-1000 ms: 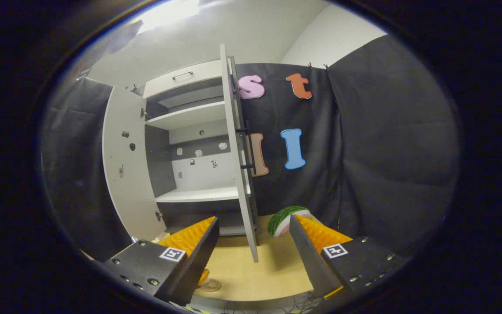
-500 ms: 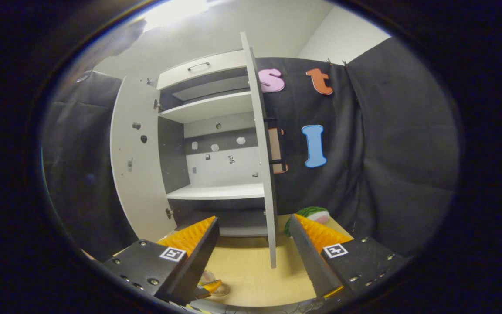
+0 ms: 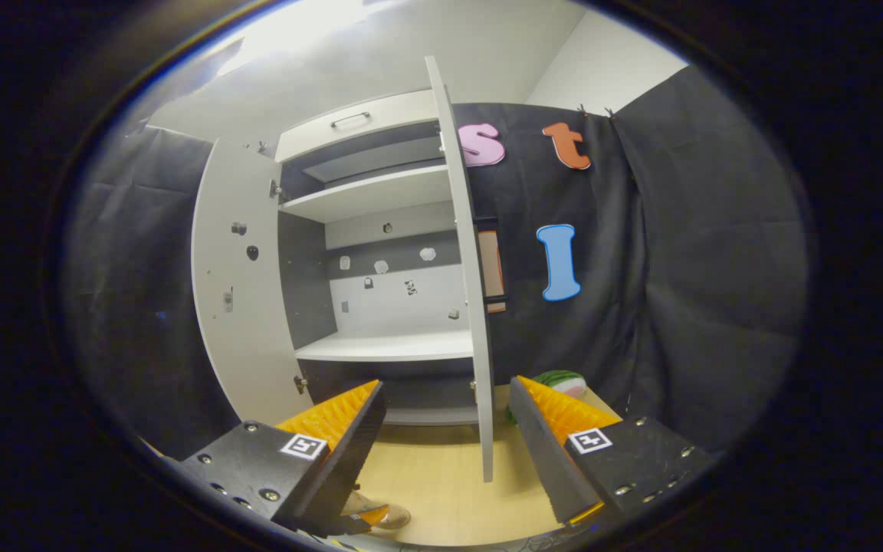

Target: Grasp the bottle in the cabinet with the left hand and place it on the coaster, then close the right door with the right hand and the left door with the left hand.

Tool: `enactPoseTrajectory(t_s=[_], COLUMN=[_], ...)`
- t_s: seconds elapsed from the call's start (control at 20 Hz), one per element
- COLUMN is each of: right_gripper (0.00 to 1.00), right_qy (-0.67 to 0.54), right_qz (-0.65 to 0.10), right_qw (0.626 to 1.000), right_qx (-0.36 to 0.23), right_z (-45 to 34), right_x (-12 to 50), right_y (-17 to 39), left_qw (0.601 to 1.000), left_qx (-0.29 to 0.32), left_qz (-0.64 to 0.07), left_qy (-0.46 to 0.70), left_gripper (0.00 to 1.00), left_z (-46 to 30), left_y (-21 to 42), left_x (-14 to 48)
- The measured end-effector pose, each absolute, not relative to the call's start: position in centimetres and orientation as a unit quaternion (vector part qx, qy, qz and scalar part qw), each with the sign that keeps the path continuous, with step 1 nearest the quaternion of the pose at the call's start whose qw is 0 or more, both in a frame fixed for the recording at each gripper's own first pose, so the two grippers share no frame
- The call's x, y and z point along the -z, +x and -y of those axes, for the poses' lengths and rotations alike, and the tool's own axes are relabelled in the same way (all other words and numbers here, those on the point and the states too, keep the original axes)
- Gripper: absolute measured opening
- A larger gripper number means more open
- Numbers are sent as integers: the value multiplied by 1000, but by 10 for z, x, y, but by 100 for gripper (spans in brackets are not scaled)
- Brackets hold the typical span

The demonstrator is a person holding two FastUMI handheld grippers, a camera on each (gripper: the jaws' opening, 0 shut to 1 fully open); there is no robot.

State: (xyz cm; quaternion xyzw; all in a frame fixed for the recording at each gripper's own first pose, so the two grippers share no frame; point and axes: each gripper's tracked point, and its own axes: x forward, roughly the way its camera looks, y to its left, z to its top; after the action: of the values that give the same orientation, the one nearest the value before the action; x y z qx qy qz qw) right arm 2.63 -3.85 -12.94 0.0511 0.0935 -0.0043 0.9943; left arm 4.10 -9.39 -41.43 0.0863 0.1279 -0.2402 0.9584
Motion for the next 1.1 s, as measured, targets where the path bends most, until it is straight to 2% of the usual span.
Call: enactPoseTrajectory(t_s=[0.1,0.15,0.2,0.25,0.35,0.4,0.7,0.75,0.8,0.9,1.1], right_gripper=[99,94,99,94,94,99,99,99,94,100,98], right_qy=[56,56,53,53,55,56,61,67,77,93,110], right_qz=[-81,-76,-69,-64,-63,-60,-41,-46,-58,-62,-29], right_qw=[995,996,996,997,996,997,996,996,995,994,991], right_qx=[2,1,3,6,11,16,40,40,26,15,72], right_z=[39,41,44,48,52,57,85,90,88,95,156], right_x=[122,119,116,114,112,110,102,103,105,100,79], right_y=[20,18,16,14,12,12,8,5,3,5,31], left_qw=[957,955,954,953,949,949,945,945,946,951,956], left_qx=[247,254,260,267,280,282,298,300,303,296,289], left_qz=[-127,-130,-129,-126,-125,-125,-117,-106,-97,-82,-51], left_qy=[83,77,73,69,69,71,72,71,67,45,6], left_gripper=[99,99,99,99,99,100,99,99,99,99,98], left_z=[96,99,103,105,110,110,104,102,102,97,93], left_y=[41,40,37,35,31,29,21,21,20,18,9], left_x=[399,392,385,378,369,365,322,307,290,251,165])
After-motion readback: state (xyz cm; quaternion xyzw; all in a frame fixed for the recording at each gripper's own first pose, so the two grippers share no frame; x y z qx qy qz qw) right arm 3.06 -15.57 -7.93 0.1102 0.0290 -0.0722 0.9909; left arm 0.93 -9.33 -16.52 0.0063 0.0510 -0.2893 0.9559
